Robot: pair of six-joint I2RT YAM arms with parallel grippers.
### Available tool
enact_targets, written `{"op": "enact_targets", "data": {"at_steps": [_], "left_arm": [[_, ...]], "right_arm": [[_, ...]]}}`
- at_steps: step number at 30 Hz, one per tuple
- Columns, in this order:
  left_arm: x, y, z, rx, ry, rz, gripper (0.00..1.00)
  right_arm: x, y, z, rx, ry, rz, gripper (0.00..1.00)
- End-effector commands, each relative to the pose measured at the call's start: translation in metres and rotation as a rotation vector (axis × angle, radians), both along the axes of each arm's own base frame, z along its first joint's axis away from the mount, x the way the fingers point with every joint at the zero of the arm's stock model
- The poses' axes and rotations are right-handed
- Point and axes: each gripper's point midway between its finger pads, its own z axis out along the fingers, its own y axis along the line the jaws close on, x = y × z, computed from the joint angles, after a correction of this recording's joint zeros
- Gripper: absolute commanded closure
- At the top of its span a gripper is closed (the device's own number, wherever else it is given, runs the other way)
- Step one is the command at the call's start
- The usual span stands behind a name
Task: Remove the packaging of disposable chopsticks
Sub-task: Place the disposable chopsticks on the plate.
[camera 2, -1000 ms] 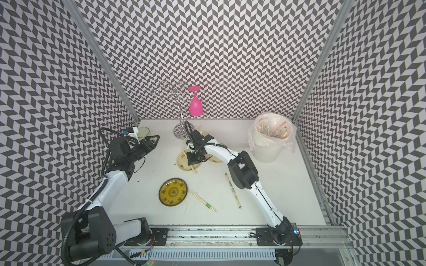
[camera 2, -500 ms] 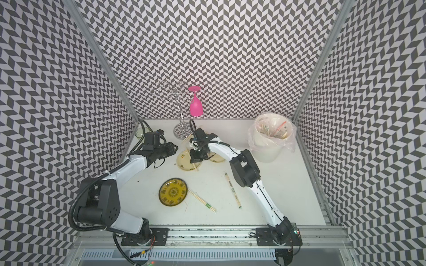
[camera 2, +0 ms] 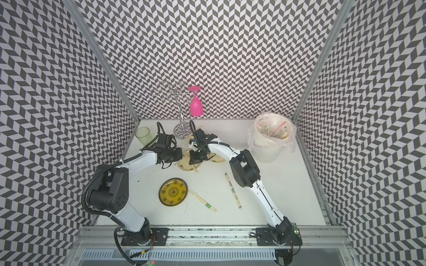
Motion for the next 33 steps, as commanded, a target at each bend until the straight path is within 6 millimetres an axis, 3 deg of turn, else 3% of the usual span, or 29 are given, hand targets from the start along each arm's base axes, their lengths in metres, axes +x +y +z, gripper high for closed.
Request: {"op": "enact_targets", "data": {"at_steps": [1,9,21,33], "left_arm": [[0.003,-0.003,-0.004,0.034,0.01,-0.014,0.98],[0.005,-0.011,-0.019,0.024,0.042,-0.029,0.99],[0.005,-0.011,-0.019,0.025,0.044,-0.032,0.99],[0.006,-0.007,-0.007,0.048,0.017,-0.025,0.98]], "right_arm": [[-0.002,0.003,-0.008,0.011,0.017,0.003,0.88],[-0.004,0.003,-0.008,0.012,0.029,0.002,0.87],[0.004,0.004,0.009,0.024,-0.011,-0.011,0.7],[0.016,-0.001,0.051,0.049,-0.09,-0.045,0.57]]}}
